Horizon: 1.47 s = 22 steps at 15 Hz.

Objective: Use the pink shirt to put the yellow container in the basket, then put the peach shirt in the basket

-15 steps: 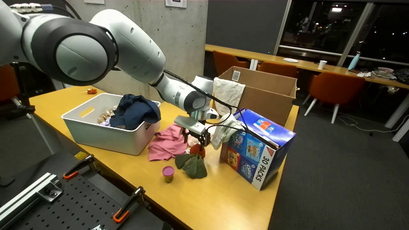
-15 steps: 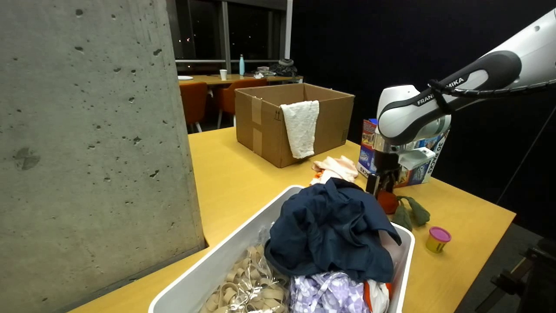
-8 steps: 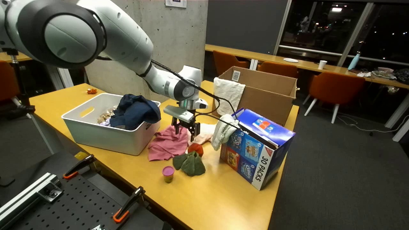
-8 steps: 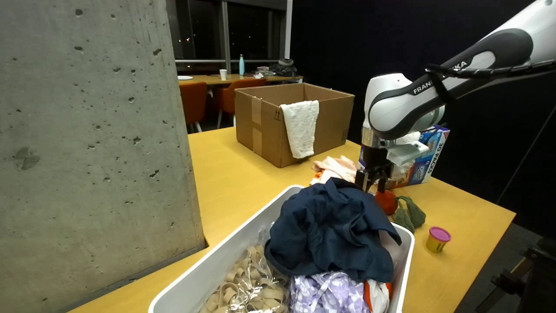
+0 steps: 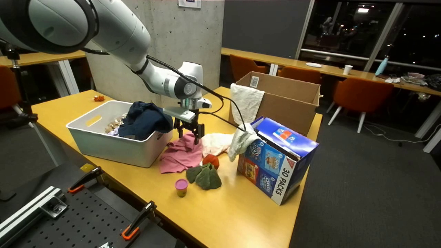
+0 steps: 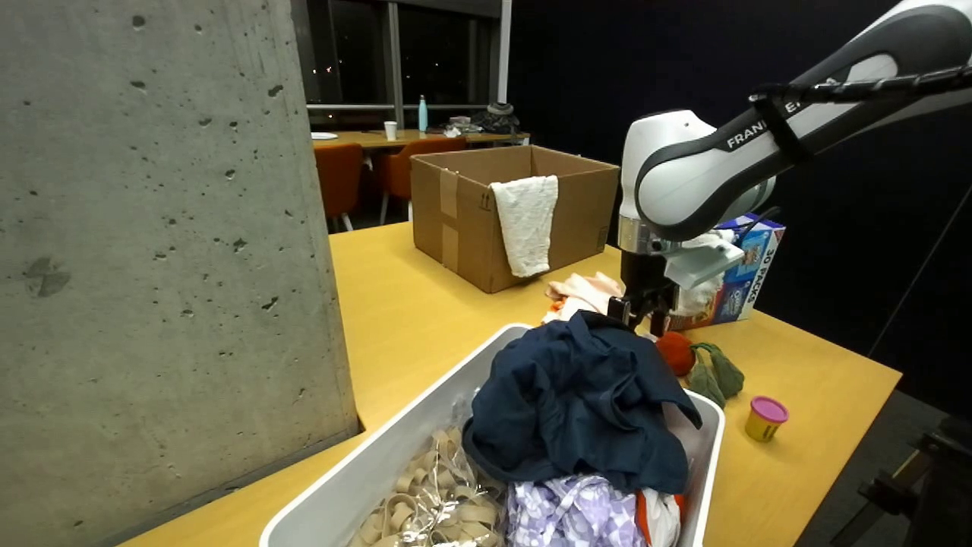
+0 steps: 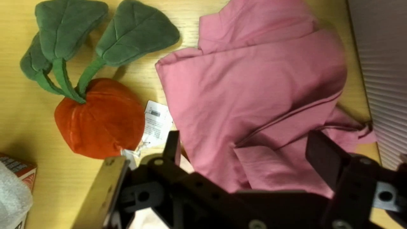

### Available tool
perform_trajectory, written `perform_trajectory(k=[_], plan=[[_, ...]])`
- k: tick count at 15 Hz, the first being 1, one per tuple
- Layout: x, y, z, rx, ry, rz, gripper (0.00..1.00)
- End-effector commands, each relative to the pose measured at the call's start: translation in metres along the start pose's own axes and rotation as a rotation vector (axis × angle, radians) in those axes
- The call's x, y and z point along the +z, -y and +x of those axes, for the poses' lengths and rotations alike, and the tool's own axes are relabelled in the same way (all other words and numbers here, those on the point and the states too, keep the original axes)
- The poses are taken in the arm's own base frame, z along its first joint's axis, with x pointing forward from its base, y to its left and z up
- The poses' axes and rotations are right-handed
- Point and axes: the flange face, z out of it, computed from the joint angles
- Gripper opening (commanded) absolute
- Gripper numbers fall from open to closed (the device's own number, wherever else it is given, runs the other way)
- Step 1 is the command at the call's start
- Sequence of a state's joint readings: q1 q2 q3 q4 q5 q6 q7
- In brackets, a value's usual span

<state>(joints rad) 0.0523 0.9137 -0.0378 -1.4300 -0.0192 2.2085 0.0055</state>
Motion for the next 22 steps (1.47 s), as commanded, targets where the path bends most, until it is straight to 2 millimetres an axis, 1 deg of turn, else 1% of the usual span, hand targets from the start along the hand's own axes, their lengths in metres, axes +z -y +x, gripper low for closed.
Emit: perform_trajectory(k=[1,4,6,9,15,18,22], plan=[[-0.002,0.013,0.014,-0.053,-0.059,-0.044,1.0],[0.008,0.022,0.026,-0.086,-0.109,-0.052,1.0],[0.016,0.025,0.034,-0.107,-0.127,-0.041,1.0],[0.025,0.022,0.047,-0.132,-0.146,-0.038,1.0],[0.024,0.017,0.074,-0.18,-0.194,-0.029,1.0],[0.029,0.018,0.079,-0.194,-0.201,-0.014,1.0],[0.044,0.021,0.078,-0.2,-0.185,0.011,1.0]])
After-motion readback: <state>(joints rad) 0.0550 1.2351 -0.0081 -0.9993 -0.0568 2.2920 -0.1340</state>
